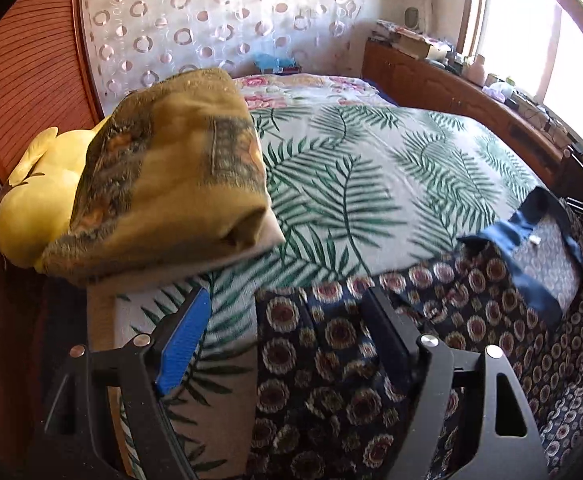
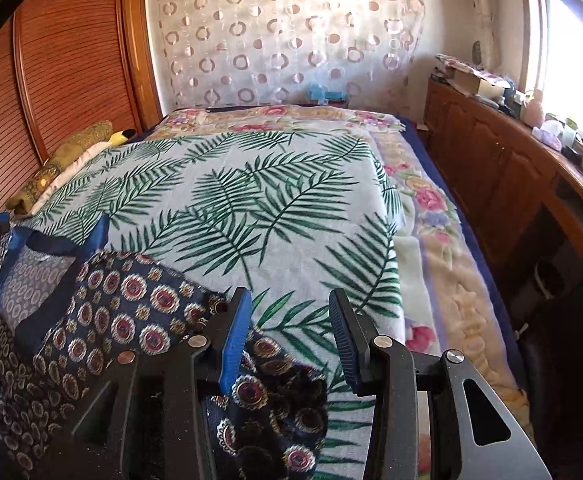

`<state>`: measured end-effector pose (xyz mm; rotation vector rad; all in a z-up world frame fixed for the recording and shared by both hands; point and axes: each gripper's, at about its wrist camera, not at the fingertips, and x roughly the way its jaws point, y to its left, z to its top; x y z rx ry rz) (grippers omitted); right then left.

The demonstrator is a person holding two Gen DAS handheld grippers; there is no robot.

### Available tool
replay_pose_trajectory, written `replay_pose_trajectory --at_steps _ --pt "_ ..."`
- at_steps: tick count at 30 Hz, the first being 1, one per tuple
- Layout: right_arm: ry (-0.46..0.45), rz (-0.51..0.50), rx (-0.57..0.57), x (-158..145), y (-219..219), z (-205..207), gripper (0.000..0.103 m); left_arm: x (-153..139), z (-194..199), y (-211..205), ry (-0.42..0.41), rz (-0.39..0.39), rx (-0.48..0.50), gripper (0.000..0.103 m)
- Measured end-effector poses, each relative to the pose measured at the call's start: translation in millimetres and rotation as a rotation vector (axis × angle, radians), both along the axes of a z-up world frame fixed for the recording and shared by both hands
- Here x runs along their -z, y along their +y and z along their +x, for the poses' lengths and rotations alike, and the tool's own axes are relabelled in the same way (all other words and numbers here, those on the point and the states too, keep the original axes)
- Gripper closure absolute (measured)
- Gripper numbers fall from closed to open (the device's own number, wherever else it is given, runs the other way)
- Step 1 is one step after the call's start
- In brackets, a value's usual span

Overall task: Fold small clothes
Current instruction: 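Lower the folded robe edge onto the robe and open both tools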

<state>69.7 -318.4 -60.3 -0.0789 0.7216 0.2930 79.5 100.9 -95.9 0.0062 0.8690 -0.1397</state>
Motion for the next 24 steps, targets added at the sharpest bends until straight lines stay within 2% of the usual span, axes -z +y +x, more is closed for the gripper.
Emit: replay_pose_trajectory --at_steps 6,9,15,19,24 --pt "0.019 0.004 -0.01 -2 -3 -4 0.055 12 -4 3 0.029 -0.015 -0.006 0.024" --pt "0.031 -0.008 -0.015 -4 0 -5 0.045 16 -3 4 0.034 -0.022 -0.01 0.024" --pt "0.035 -0.006 -0.037 -11 3 -11 0.044 18 -3 4 0.032 -0.017 -0.009 0.024" --pt "0.045 -0.003 -0.06 -9 6 -16 0.036 19 -2 4 0.028 -0.012 -0.011 0.023" --pt "0.095 -0.024 -0.018 2 -2 -10 0.035 18 -2 3 0.032 -0.011 -0.012 0.023"
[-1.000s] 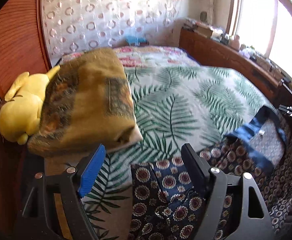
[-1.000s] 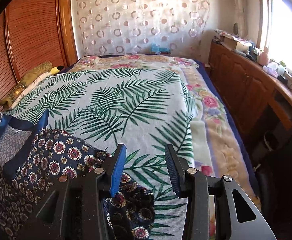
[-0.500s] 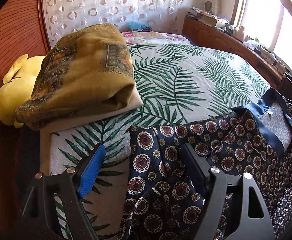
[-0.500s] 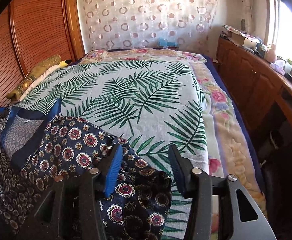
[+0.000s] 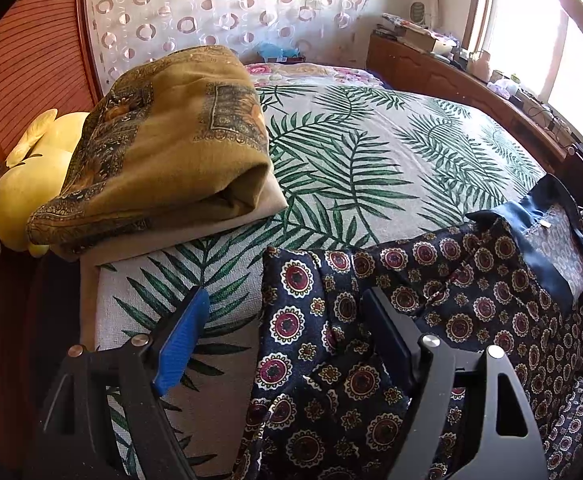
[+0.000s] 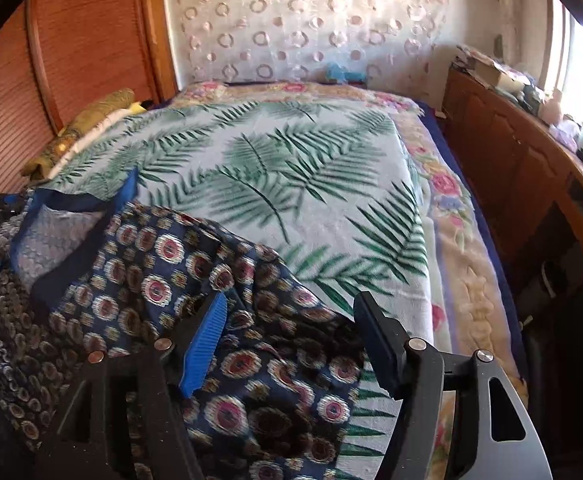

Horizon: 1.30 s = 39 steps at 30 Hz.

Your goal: Fold small clothes

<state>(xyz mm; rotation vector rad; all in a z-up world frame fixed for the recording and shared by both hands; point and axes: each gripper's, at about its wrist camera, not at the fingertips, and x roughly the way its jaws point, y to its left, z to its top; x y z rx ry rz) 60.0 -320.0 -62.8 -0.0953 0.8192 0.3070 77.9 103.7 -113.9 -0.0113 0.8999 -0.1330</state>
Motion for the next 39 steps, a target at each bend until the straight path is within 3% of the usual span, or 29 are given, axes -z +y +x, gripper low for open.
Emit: replay_pose_trajectory --at_steps 5,8,11,13,14,16,18,21,27,35,39 --pt "0.034 0.05 0.019 3 -7 4 0.035 -4 1 2 0.002 -0.036 0.032 0.025" --pt "0.038 0.048 0.003 4 -6 5 0.036 -6 2 3 0.005 -0.058 0.041 0.037" --pt "0.041 0.057 -0.039 2 -3 3 0.052 -4 1 2 0.003 -0.073 0.045 0.047" --pt "0.038 0.048 -0.078 2 1 0 0.062 -4 0 0 0.003 -0.084 0.053 0.062" --pt "0.041 0.055 -0.093 2 0 -1 0.072 -4 -2 0 0.002 -0.084 0.054 0.066" --pt "0.05 0.074 -0.128 0 3 -4 0.088 -4 -5 -2 0.001 -0.093 0.066 0.085" --pt "0.031 0.049 -0.142 -2 7 -9 0.094 -7 -9 -2 -0.005 -0.125 0.065 0.09" --pt "-0.021 0.055 -0.133 -15 7 -19 0.097 -25 -23 -5 -0.082 -0.137 0.066 0.092" --pt "-0.173 0.106 -0.114 -79 -7 -37 0.098 -108 -41 -8 -0.289 -0.217 0.087 0.093" --pt "-0.44 0.02 -0.153 -200 3 -52 0.098 -218 -34 -4 -0.52 -0.142 0.061 0.093" --pt "-0.524 -0.013 -0.153 -242 11 -42 0.098 -248 -16 6 -0.575 -0.114 0.026 0.093"
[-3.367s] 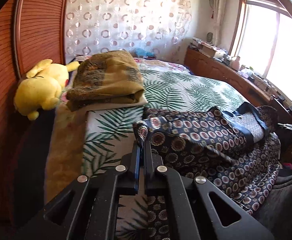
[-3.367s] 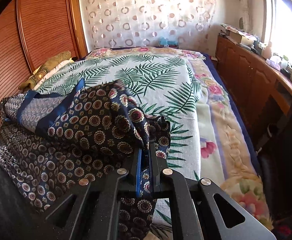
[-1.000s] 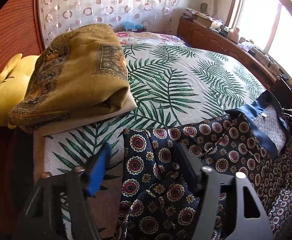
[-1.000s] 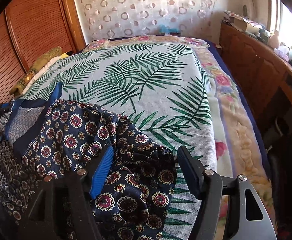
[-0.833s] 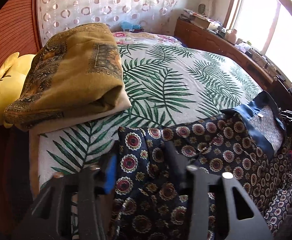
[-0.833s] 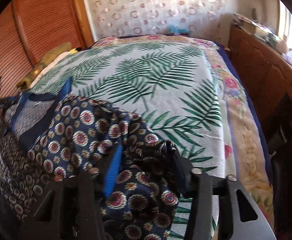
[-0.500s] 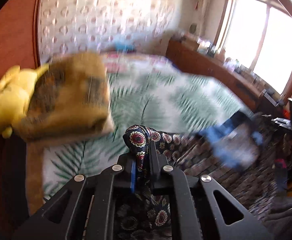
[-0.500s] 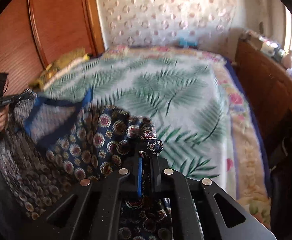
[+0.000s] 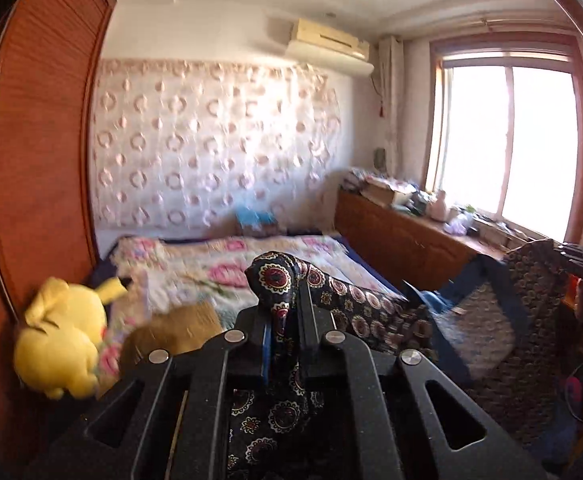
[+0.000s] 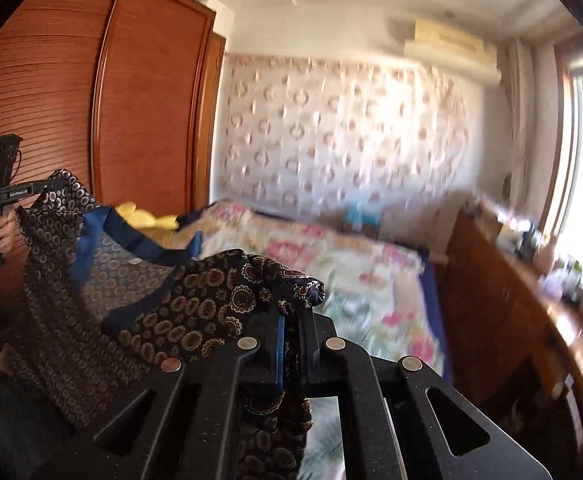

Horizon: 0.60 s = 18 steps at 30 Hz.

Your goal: Fold small clothes

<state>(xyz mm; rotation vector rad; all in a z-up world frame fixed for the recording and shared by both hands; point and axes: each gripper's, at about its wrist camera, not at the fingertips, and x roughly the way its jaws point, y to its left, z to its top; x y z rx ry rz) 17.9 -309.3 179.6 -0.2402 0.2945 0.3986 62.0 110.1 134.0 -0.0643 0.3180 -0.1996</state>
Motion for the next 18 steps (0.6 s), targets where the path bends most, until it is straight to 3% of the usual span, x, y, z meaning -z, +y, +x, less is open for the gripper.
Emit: replay_pose_trajectory --at_steps 6,10,14,18 --pt "-0.027 -0.023 0.054 -22 20 48 0.098 -11 43 16 -0.003 0.018 -0.065 0.093" --pt "0.022 -0.011 0.091 -3 47 92 0.098 7 71 23 0.05 0.031 -0.096 0.093" --pt "0.111 -0.003 0.11 33 78 134 0.098 55 104 25 0.157 0.062 -0.112 0.092" --pt "0.223 -0.061 0.122 88 107 165 0.098 108 131 27 0.273 0.04 -0.107 0.092"
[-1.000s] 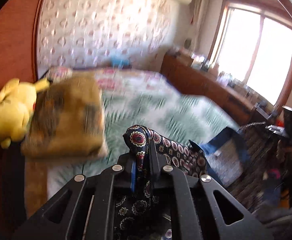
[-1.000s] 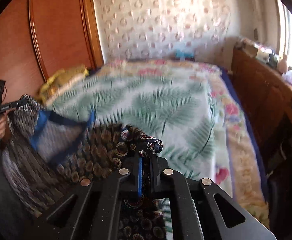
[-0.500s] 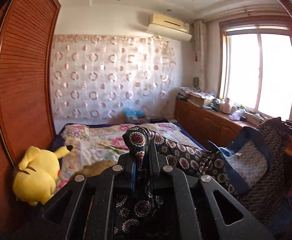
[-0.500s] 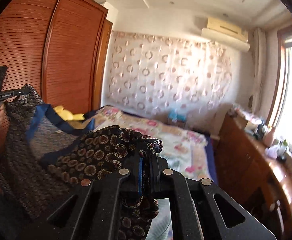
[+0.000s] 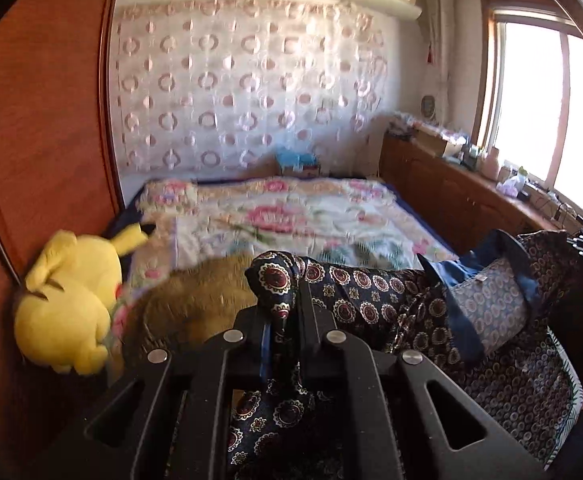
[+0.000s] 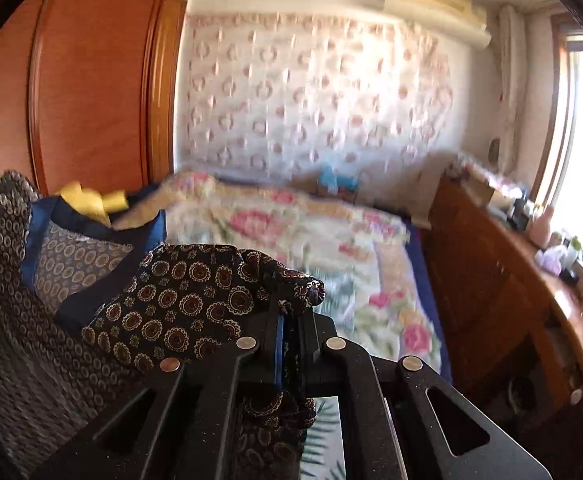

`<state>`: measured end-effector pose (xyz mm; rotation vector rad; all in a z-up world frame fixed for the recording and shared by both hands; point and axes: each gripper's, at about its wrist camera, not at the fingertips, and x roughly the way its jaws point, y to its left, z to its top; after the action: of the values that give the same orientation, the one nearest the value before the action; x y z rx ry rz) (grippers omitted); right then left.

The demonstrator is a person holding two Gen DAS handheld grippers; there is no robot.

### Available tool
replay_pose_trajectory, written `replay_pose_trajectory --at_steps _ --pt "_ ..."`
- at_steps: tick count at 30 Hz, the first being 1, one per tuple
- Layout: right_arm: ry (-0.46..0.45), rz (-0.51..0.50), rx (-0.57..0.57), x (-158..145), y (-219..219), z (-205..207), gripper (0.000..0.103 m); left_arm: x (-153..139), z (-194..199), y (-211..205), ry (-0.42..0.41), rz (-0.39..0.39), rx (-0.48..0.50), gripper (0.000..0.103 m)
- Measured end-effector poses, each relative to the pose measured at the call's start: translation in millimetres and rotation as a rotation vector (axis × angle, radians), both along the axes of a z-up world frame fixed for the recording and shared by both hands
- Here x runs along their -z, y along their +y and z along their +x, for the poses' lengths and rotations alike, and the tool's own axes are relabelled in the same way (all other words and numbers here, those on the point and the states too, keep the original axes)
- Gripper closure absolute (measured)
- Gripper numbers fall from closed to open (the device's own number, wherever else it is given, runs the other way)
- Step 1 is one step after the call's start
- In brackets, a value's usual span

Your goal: Fold small clothes

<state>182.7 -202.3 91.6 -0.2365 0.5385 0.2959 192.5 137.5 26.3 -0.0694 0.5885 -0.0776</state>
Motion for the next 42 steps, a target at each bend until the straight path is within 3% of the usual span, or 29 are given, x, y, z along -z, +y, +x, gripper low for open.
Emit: replay_pose_trajectory --at_steps 5,9,11,14,18,20,22,25,33,37,42 --pt "0.123 -0.045 0.012 51 24 21 0.098 47 10 1 0.099 -0.008 -0.011 0.092" --pt "0.171 -0.039 0.033 56 30 38 0.097 60 7 -3 0.136 -0.006 -0.021 0.087" --pt "0.163 -0.031 0.031 53 32 40 0.08 61 7 -1 0.149 -0.036 -0.017 0.083" --pt "0.162 -0.027 0.032 48 24 33 0.067 59 -2 0 0.135 -0.054 -0.016 0.07" --pt "0.131 -0.026 0.027 45 20 12 0.056 53 -10 2 0.115 -0.069 0.011 0.055" --pt "0.112 -0.028 0.033 53 22 7 0.052 52 -18 -2 0.11 -0.069 0.031 0.043" --pt "0.091 -0.037 0.042 56 29 5 0.048 53 -23 -3 0.106 -0.078 0.061 0.018" --pt "0.073 -0.04 -0.001 66 39 -11 0.048 58 -33 -9 0.11 -0.066 0.09 0.017" --pt "0.137 -0.02 -0.109 85 67 -12 0.048 73 -48 -14 0.131 -0.041 0.074 0.017" --pt "0.216 0.004 -0.143 97 83 6 0.048 80 -54 -15 0.139 -0.038 0.071 0.017" --pt "0.282 0.012 -0.095 110 85 41 0.048 84 -59 -15 0.144 -0.041 0.073 0.017"
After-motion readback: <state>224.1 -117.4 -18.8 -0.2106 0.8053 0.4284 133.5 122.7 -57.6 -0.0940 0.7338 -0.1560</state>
